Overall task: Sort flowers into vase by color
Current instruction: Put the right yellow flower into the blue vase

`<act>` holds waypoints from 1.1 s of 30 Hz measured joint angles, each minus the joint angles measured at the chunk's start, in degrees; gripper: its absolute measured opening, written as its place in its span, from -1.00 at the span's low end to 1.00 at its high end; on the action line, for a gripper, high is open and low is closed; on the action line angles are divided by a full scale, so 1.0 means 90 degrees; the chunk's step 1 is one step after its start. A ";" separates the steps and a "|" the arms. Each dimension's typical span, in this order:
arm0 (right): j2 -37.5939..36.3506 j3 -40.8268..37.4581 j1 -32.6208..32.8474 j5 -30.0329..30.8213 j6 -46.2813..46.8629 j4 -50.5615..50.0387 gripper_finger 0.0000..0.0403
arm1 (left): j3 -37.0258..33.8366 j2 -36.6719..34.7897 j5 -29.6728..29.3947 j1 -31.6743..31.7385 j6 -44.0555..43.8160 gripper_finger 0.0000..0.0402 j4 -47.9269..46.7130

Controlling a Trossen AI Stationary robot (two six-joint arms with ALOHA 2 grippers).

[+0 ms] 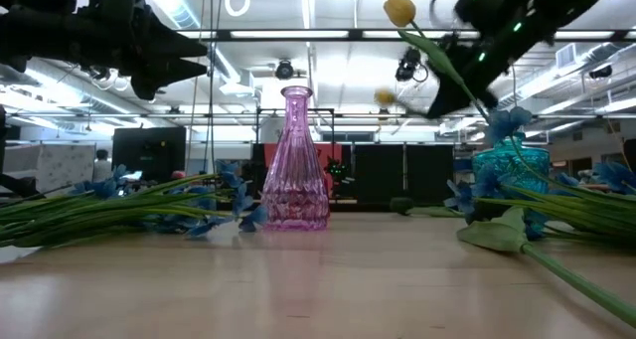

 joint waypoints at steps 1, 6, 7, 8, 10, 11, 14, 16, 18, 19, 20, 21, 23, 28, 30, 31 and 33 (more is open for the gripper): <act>-0.0289 0.0002 0.0025 -0.0078 0.0009 -0.0013 -0.91 | 0.0000 0.0000 0.0000 0.0000 -0.0001 0.15 0.0014; -0.1582 0.0007 0.0479 -0.0681 0.0338 -0.0009 -0.90 | 0.0000 0.0000 -0.0002 0.0000 -0.0001 0.15 0.0038; -0.1789 0.0007 0.0634 -0.0772 0.0383 0.0007 -0.89 | 0.0000 0.0000 -0.0002 0.0000 -0.0001 0.15 0.0041; -0.1984 0.0007 0.0817 -0.0836 0.0435 0.0032 -0.89 | 0.0000 0.0000 -0.0002 0.0000 -0.0001 0.15 0.0043; -0.2325 0.0000 0.1229 -0.0877 0.0530 0.0144 -0.89 | 0.0000 0.0000 -0.0007 0.0000 -0.0003 0.15 0.0069; -0.2474 -0.0053 0.1470 -0.0871 0.0541 0.0336 -0.89 | 0.0000 0.0000 -0.0010 0.0000 -0.0003 0.15 0.0094; -0.2814 -0.0427 0.2266 -0.0506 0.0567 0.1025 -0.89 | 0.0003 0.0000 -0.0024 0.0000 -0.0003 0.15 0.0164; -0.2953 -0.0851 0.2812 -0.0122 0.0570 0.1751 -0.89 | 0.0048 0.0003 -0.0022 0.0000 -0.0003 0.15 0.0156; -0.3051 -0.1387 0.3329 0.0387 0.0528 0.2586 -0.89 | 0.0095 0.0000 -0.0022 0.0000 0.0007 0.15 0.0167; -0.3079 -0.1677 0.3575 0.0692 0.0439 0.3081 -0.89 | 0.0119 0.0000 -0.0024 0.0000 0.0021 0.15 0.0140; -0.3099 -0.1953 0.3805 0.0978 0.0349 0.3525 -0.89 | 0.0135 0.0002 -0.0022 0.0000 0.0023 0.15 0.0137; -0.3106 -0.2242 0.4012 0.1235 0.0288 0.4026 -0.89 | 0.0138 0.0002 -0.0022 0.0000 0.0024 0.15 0.0144; -0.3100 -0.2785 0.4380 0.1619 0.0129 0.4937 -0.89 | 0.0138 0.0000 -0.0022 0.0000 0.0025 0.15 0.0139; -0.3022 -0.3772 0.5102 0.2258 -0.0604 0.6998 -0.89 | 0.0138 0.0000 -0.0022 0.0000 0.0033 0.15 0.0135; -0.2889 -0.4021 0.5284 0.2301 -0.0784 0.7520 -0.89 | 0.0138 0.0002 -0.0022 0.0000 0.0035 0.15 0.0134; -0.2819 -0.4119 0.5365 0.2289 -0.0851 0.7724 -0.89 | 0.0138 0.0001 -0.0022 0.0000 0.0036 0.15 0.0135; -0.2698 -0.4213 0.5491 0.2241 -0.1002 0.8063 -0.89 | 0.0138 0.0000 -0.0031 0.0000 0.0041 0.15 0.0134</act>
